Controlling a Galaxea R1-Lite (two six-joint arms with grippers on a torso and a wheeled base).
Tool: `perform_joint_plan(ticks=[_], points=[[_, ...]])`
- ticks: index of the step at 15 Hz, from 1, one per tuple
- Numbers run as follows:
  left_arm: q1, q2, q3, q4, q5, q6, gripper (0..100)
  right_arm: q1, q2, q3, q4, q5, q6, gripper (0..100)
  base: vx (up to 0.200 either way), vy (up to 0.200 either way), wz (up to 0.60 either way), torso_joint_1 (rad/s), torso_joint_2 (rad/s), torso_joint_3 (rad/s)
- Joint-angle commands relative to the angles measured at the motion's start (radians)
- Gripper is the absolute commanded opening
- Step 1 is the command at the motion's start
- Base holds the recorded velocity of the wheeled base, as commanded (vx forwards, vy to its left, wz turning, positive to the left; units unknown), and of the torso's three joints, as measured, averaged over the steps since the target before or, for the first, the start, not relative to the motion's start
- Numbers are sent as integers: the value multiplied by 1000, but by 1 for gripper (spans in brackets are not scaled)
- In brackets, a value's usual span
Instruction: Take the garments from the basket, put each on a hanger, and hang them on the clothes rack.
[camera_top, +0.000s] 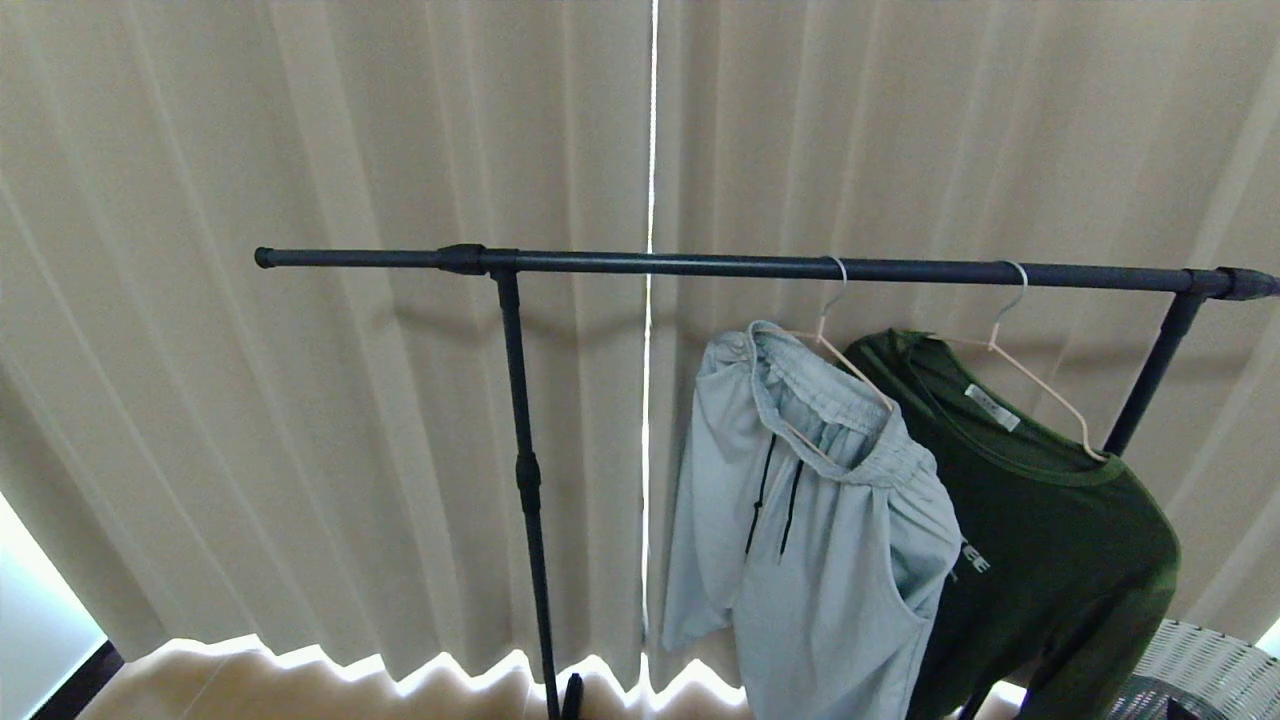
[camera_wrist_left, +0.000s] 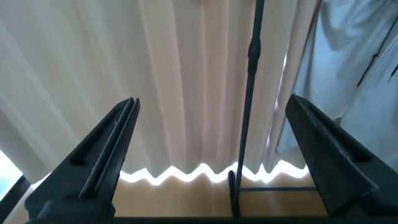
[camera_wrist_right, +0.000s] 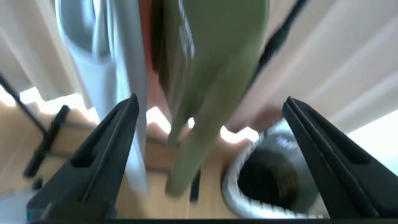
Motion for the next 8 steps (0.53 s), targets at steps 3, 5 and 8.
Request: perform_joint_plan(ticks=[3,5,8], points=[[1,-5,0,11,-6,-30,100,-62,-378,-23,309,-18,0,100,0,0,0,0,0,0],[1,-3,0,20,-6,-119,100,-109,-407,-25,318,-13,3,100,0,0,0,0,0,0],[1,-5,0,22,-6,-129,100,-86,-492,-26,320,1,14,100,0,0,0,0,0,0]])
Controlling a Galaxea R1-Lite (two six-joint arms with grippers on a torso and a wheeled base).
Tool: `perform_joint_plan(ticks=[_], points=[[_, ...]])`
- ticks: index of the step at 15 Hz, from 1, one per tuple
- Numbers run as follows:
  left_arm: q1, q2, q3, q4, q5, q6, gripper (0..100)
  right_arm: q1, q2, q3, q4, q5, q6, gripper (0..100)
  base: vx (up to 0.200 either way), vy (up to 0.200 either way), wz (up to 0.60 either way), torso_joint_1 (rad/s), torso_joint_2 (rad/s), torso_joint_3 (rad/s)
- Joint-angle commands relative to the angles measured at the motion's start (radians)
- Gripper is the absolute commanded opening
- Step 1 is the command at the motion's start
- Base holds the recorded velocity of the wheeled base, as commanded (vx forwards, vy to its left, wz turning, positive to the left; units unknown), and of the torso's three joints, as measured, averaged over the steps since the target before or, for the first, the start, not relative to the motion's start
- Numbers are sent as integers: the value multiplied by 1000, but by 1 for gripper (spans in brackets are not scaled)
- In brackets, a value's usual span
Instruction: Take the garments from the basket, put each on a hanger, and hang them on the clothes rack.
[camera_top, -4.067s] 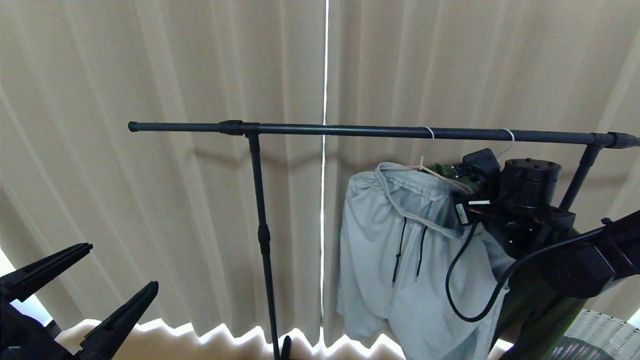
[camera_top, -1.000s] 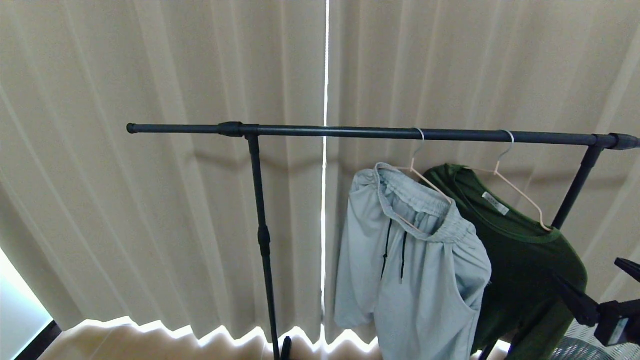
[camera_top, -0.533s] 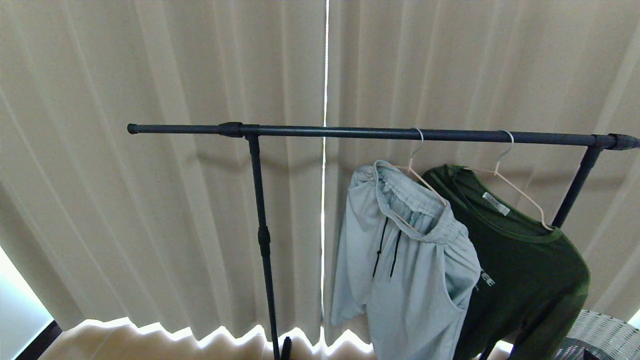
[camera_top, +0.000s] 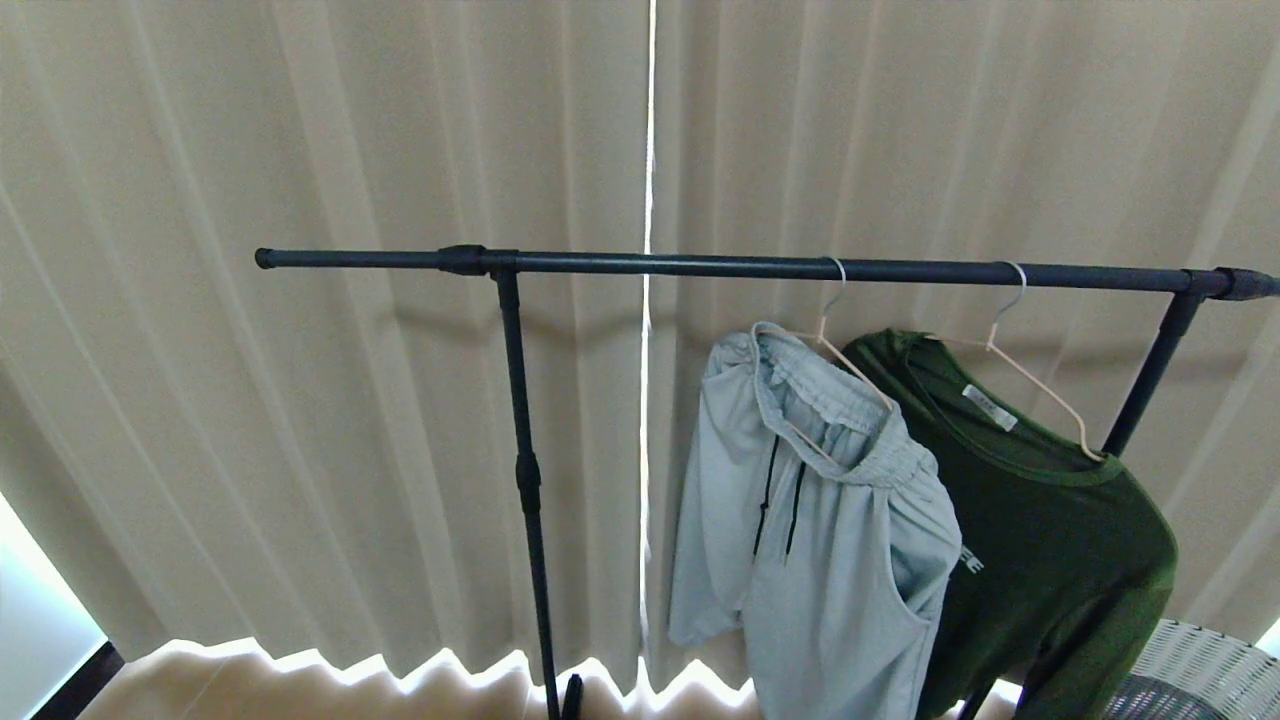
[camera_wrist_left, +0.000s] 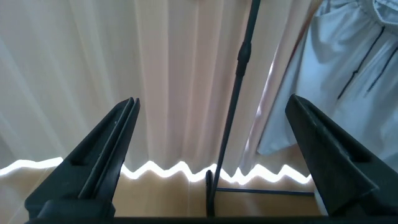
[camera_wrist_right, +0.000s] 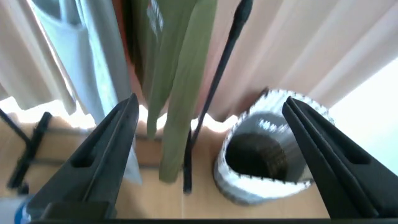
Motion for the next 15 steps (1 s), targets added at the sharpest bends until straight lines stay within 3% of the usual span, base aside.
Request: perform_joint_plan(ticks=[1,4,9,13,15], points=[[0,3,0,0,0,0,100,26,-101,-1,1,7,18,100,0,0,0,0,0,0],[0,3,0,0,0,0,100,11,-139,2,6,7,125,100,0,0,0,0,0,0],[0,2,0,0,0,0,100,-55,-59,3,7,-8,133,100,0,0,0,0,0,0],[0,3,0,0,0,0,100,-51,-213,5,4,6,128,100,0,0,0,0,0,0],[0,3,0,0,0,0,100,-42,-217,49,-62,23,125,100,0,0,0,0,0,0]])
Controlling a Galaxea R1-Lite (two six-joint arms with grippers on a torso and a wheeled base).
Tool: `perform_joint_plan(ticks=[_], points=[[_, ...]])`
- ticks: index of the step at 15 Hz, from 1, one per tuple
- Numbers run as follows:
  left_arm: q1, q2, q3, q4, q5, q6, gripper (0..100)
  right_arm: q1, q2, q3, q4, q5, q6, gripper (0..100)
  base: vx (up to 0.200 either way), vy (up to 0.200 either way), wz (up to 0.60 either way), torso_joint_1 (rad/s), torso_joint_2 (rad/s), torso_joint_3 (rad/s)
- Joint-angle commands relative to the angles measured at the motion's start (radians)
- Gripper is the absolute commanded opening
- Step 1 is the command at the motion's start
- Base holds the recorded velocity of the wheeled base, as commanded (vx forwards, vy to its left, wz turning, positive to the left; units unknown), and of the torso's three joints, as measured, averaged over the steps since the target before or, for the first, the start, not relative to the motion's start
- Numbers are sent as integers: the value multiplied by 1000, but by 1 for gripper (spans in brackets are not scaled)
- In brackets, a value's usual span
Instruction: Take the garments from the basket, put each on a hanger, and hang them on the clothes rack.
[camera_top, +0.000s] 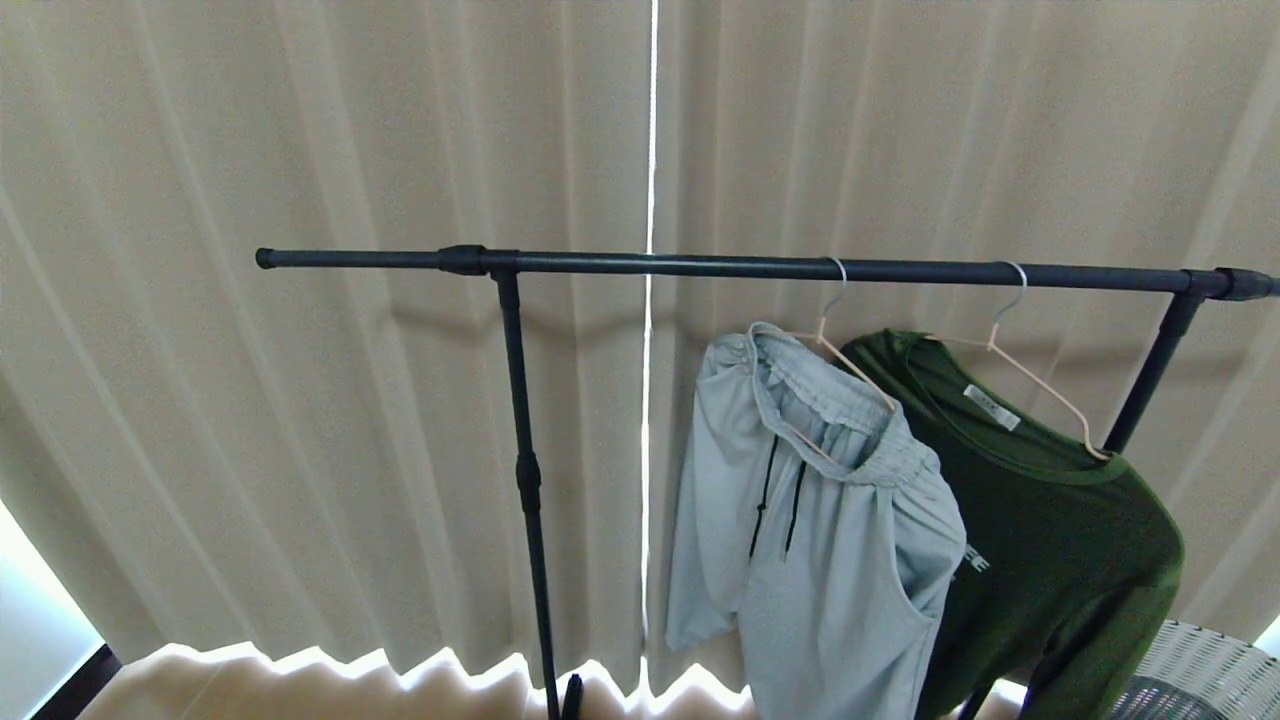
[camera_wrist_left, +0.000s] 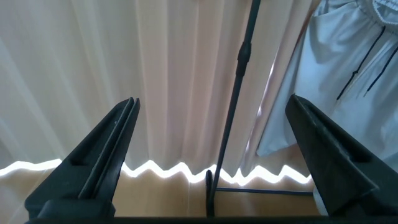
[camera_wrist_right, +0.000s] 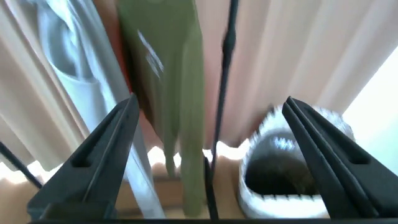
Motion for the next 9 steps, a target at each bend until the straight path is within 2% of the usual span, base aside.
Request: perform_joint_plan(ticks=[1,2,5,9], points=[[0,2,0,-1,0,0,100,5,-34,39,-42,21,-17,100,0,0,0,0,0,0],[0,2,0,0,0,0,100,5,-34,47,-60,65,-27,100,0,0,0,0,0,0],[0,3,0,0,0,0,100,6,-34,47,-58,110,-38,100,0,0,0,0,0,0],[0,2,0,0,0,-2,100,6,-34,52,-66,78,-32,100,0,0,0,0,0,0]])
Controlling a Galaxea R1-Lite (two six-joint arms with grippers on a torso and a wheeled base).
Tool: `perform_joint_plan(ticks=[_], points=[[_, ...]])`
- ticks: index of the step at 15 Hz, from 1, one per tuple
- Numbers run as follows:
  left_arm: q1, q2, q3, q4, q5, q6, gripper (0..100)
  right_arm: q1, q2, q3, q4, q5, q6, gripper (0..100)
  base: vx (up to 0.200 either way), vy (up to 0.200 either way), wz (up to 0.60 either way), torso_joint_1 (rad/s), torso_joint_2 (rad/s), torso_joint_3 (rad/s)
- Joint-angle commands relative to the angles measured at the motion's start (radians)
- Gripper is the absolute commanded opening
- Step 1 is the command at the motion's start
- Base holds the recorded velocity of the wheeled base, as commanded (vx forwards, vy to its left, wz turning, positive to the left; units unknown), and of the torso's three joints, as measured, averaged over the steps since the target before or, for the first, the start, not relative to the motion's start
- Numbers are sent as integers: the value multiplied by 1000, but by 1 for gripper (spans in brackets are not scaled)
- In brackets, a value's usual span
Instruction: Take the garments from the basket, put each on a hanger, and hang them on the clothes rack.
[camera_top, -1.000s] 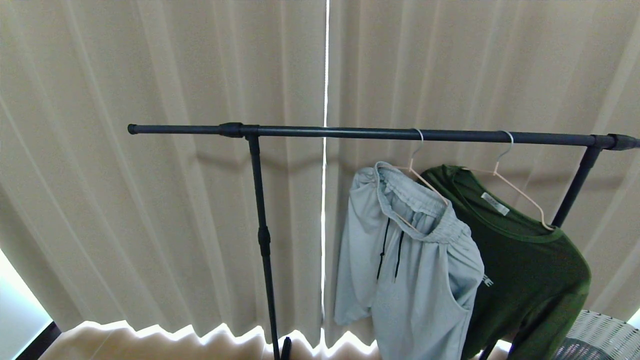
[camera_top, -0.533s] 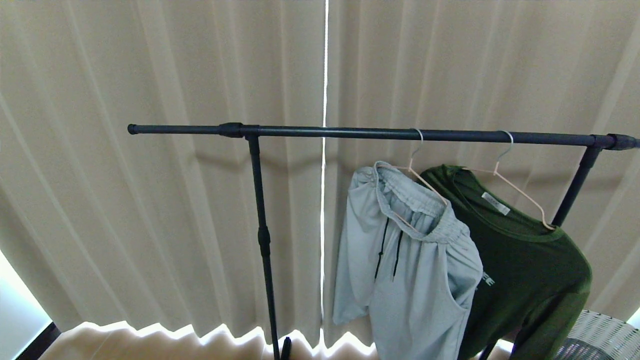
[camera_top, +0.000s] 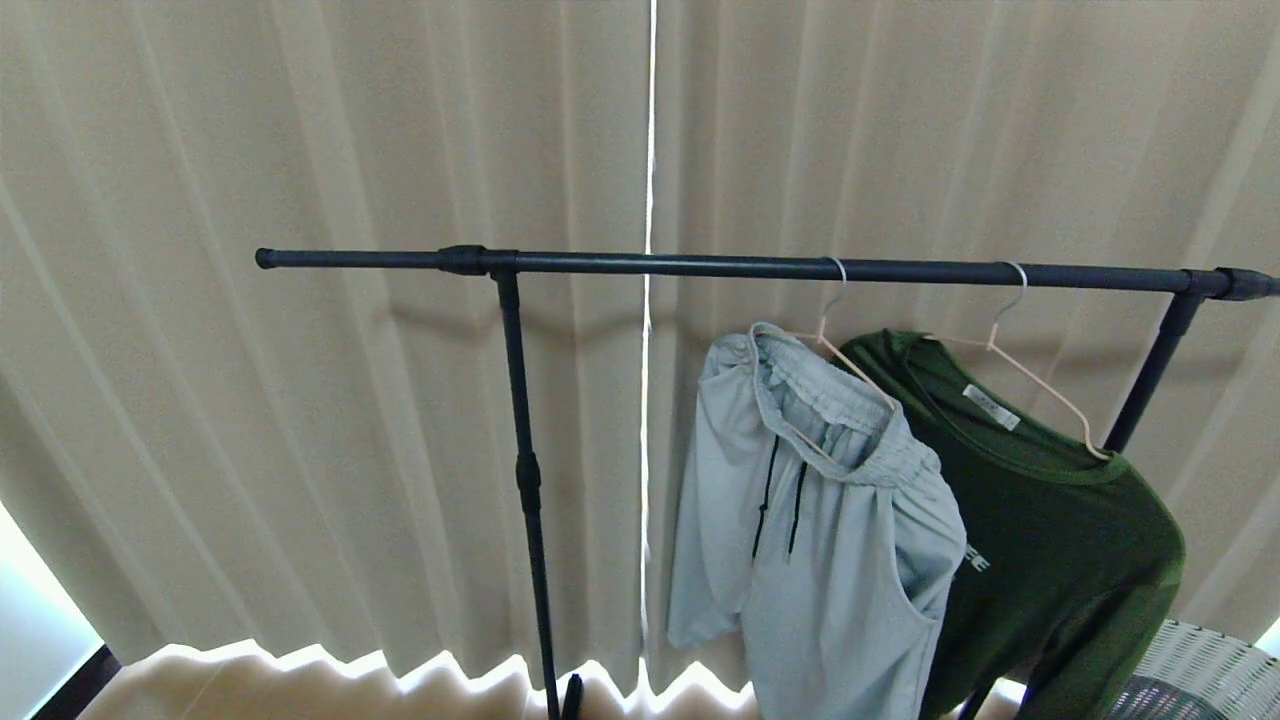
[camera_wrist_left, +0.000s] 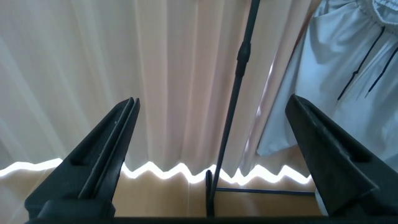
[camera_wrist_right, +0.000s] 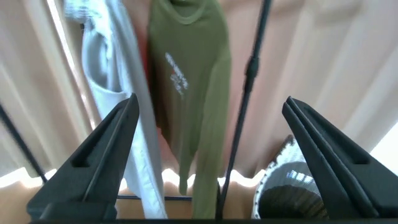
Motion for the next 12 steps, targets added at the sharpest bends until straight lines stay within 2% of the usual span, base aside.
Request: perform_joint_plan(ticks=[1,12], points=[[0,2,0,0,1,0,100,0,-2,0,0,1,-1,100,0,0,0,0,0,0],[0,3,0,0,1,-2,100,0,-2,0,0,2,14,100,0,0,0,0,0,0]])
